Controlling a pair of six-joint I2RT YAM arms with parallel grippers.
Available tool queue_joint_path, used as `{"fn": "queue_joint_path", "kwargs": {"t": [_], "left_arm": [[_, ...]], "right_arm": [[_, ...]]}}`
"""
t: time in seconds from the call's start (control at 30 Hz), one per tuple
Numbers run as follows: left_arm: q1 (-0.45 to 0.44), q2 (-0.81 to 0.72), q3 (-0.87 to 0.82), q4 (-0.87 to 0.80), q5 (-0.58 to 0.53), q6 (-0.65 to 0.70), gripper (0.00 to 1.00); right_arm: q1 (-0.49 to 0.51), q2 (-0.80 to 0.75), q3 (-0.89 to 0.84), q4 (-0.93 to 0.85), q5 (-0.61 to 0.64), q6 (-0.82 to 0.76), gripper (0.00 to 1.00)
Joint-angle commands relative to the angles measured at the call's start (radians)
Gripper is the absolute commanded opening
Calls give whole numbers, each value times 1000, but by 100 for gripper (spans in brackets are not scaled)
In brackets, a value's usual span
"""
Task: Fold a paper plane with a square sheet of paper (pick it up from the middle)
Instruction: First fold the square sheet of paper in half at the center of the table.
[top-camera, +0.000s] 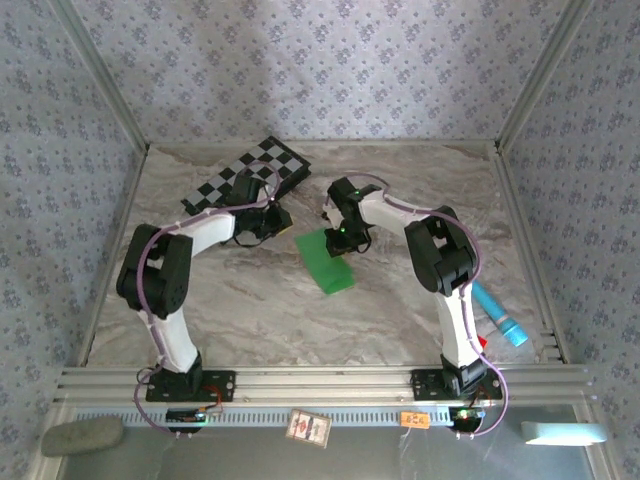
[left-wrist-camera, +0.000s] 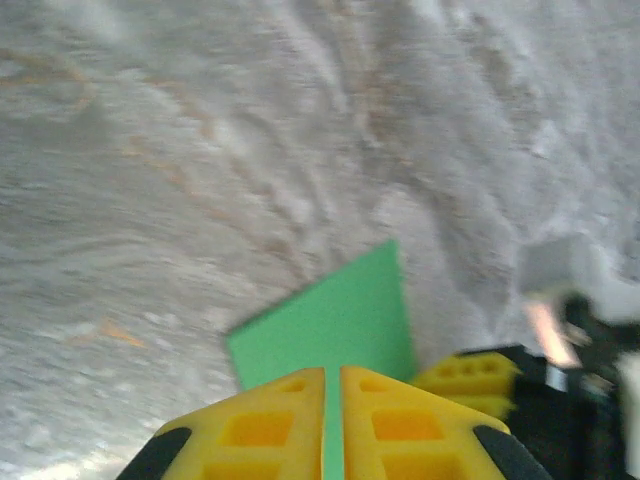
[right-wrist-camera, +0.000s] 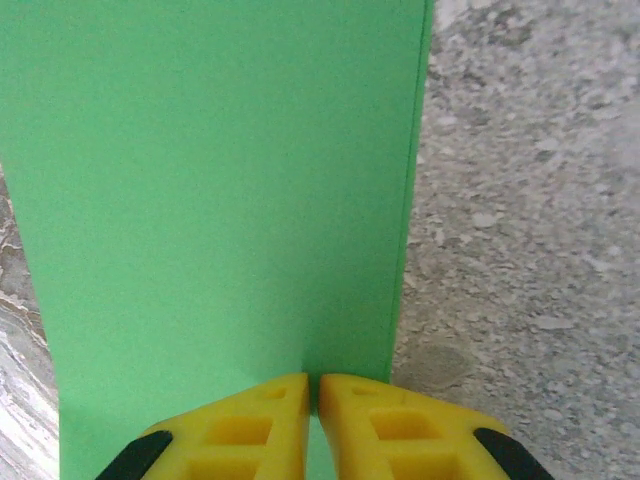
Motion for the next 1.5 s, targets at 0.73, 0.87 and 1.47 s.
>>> {"fn": "queue_joint_path", "kwargs": {"t": [0.73,0.87,1.47], "left_arm": [[-170,154,-40,145,149,-221,12],[-192,156,-56,105,135,-208,12],[-200,-147,-260,-14,9,-154,10]], "right_arm": [[-30,137,65,19,51,39,17],[-34,137,48,20,73,62,17],[-50,128,23,28,86,79,17]]}}
